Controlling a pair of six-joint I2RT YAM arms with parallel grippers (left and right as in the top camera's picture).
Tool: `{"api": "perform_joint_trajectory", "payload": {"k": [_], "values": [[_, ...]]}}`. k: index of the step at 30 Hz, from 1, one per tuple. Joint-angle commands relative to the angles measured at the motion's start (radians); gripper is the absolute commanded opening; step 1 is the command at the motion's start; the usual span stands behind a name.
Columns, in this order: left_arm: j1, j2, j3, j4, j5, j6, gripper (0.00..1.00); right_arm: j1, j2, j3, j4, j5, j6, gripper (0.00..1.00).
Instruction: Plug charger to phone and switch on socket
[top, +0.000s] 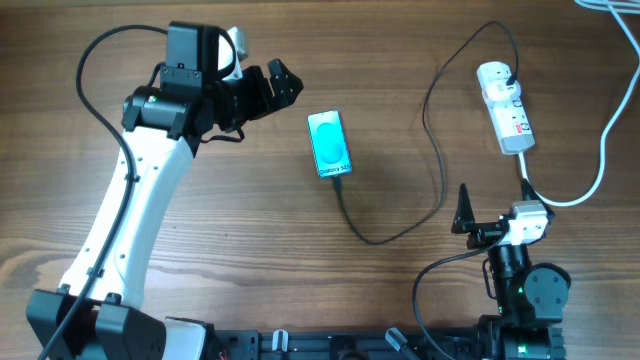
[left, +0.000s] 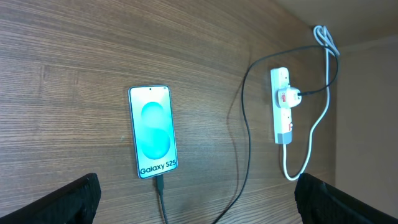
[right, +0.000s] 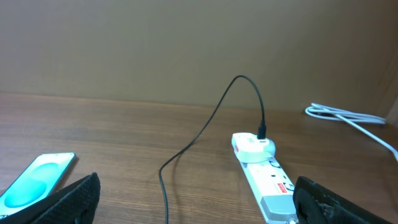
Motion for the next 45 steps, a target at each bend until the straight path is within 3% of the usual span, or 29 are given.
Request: {"api": "perform_joint_trajectory", "payload": {"k": [1, 31, 33, 36, 39, 43, 45], "values": [[-0.002, 0.003, 0.001, 0.002, -0.005, 0.005, 1.00, 0.005, -0.014, -0.003, -0.001, 0.026, 0.023, 1.00], [-0.002, 0.000, 0.000, -0.015, -0.006, 0.005, 1.00, 0.005, -0.013, -0.003, 0.002, 0.026, 0.030, 0.99], [-0.002, -0.034, 0.000, -0.058, -0.032, 0.009, 1.00, 0.005, -0.013, -0.003, 0.002, 0.026, 0.031, 1.00], [-0.002, -0.162, -0.021, -0.156, -0.224, 0.012, 1.00, 0.005, -0.013, -0.003, 0.002, 0.025, 0.031, 1.00], [0.005, -0.318, -0.180, -0.141, -0.348, 0.020, 1.00, 0.005, -0.013, -0.003, 0.002, 0.026, 0.030, 1.00], [0.069, -0.546, -0.471, 0.069, -0.232, 0.243, 1.00, 0.005, -0.013, -0.003, 0.002, 0.025, 0.030, 1.00], [0.113, -0.658, -0.571, 0.088, -0.189, 0.316, 1.00, 0.005, -0.013, -0.003, 0.002, 0.026, 0.031, 1.00]]}}
